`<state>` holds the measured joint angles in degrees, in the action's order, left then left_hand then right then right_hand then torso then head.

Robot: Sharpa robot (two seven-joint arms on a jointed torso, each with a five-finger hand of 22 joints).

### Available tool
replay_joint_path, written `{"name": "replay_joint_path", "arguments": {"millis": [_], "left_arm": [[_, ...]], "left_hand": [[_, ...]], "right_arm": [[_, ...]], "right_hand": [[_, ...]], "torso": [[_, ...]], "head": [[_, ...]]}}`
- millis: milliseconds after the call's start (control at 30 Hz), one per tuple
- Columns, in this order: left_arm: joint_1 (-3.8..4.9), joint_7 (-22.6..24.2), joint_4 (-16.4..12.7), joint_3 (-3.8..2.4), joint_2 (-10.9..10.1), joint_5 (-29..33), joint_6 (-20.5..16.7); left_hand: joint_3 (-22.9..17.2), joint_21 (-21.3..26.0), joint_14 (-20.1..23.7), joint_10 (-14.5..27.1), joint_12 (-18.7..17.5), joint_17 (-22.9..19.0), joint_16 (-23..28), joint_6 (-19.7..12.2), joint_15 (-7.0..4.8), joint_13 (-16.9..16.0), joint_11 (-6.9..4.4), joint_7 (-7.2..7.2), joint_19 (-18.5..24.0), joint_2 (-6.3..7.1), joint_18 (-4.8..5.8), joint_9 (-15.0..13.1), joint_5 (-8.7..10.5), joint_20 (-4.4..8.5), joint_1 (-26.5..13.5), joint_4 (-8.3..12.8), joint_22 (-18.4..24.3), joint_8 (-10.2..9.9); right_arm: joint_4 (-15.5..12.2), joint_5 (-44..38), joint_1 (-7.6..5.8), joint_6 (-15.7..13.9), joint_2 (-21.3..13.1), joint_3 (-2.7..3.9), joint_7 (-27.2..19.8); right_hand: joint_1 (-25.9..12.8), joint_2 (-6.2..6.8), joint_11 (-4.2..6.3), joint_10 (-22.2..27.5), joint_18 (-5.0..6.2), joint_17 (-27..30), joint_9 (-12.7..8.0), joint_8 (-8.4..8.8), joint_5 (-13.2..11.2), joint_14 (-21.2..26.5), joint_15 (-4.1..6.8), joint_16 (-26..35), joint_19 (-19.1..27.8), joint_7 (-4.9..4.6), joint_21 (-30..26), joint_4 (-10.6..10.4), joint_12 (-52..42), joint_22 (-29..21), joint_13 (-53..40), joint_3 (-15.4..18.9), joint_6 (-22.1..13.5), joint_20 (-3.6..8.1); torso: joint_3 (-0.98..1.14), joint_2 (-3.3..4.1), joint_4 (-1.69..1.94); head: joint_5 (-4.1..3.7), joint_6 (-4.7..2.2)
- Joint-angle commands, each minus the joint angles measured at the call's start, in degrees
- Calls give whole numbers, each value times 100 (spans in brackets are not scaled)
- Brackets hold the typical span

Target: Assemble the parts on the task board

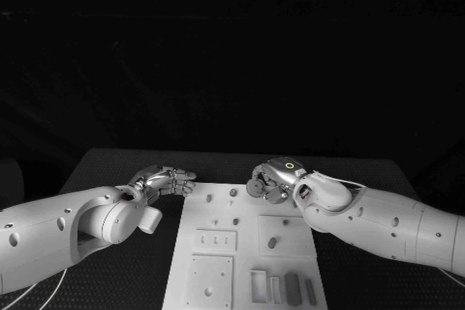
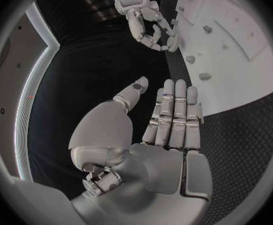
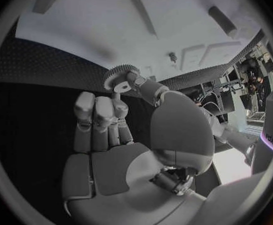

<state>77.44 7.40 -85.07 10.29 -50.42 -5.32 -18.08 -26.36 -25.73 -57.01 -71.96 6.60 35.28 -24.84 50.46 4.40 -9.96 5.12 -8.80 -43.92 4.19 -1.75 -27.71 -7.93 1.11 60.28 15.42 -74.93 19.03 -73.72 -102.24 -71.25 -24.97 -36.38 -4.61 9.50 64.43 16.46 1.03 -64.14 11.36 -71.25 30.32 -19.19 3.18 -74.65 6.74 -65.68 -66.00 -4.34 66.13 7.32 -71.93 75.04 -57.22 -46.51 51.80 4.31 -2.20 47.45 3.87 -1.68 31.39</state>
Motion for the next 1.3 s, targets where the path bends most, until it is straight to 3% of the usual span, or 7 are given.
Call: {"name": "replay_joint_path", "arguments": {"millis": [33,200,333,567,833,1300], "left_arm": [[6,34,17,-4,1,-36,72],[6,37,41,-4,4,-36,71],[6,38,43,-4,6,-36,70],[6,43,44,-4,12,-36,72],[6,51,56,-4,34,-37,71],[6,49,72,-4,61,-39,85]], "left_hand": [[-23,-27,-14,-32,-37,7,38,2,28,-9,11,-44,43,-17,-73,-10,1,-4,1,-1,-107,-34],[-24,-28,-14,-32,-39,8,40,2,29,-10,12,-44,44,-17,-73,-10,1,-4,2,0,-107,-35],[-25,-28,-14,-32,-41,10,41,2,29,-10,12,-44,45,-17,-73,-11,1,-5,2,0,-107,-36],[-25,-29,-14,-32,-44,12,44,1,30,-11,12,-45,46,-18,-73,-12,1,-6,2,1,-107,-37],[-26,-30,-13,-32,-46,13,46,0,31,-12,13,-45,47,-17,-73,-12,1,-6,3,3,-107,-38],[-26,-31,-13,-34,-50,17,49,1,31,-14,13,-45,48,-17,-73,-14,2,-7,3,5,-107,-39]], "right_arm": [[-129,-621,-1,-258,39,1,295],[-232,-934,0,-347,141,-3,341],[-196,-1082,1,-424,272,-43,331],[-147,-1234,7,-442,496,-185,385],[-38,-1255,57,-429,693,-290,380],[201,-1321,138,-324,922,-358,450]], "right_hand": [[-20,58,8,-52,364,9,6,1,-35,-24,13,-26,-15,-80,34,12,30,63,10,-25,824,0],[-49,67,14,-79,364,23,12,-2,-39,-37,18,-28,-20,-73,39,16,37,63,24,-20,838,3],[-70,73,18,-101,364,36,15,0,-39,-48,21,-28,-23,-69,42,28,45,61,37,-21,841,5],[-91,74,23,-138,364,63,22,3,-38,-69,26,-22,-31,-64,44,73,63,56,62,-26,844,11],[-99,75,25,-155,364,76,25,5,-38,-79,27,-19,-36,-63,45,101,72,53,73,-29,846,14],[-117,74,23,-175,364,93,27,14,-38,-93,27,-17,-45,-65,45,122,84,48,87,-44,838,16]], "torso": [[5,6,8],[7,3,9],[7,1,6],[4,2,21],[1,2,22],[8,3,12]], "head": [[18,2],[24,7],[34,8],[26,11],[41,12],[72,22]]}}
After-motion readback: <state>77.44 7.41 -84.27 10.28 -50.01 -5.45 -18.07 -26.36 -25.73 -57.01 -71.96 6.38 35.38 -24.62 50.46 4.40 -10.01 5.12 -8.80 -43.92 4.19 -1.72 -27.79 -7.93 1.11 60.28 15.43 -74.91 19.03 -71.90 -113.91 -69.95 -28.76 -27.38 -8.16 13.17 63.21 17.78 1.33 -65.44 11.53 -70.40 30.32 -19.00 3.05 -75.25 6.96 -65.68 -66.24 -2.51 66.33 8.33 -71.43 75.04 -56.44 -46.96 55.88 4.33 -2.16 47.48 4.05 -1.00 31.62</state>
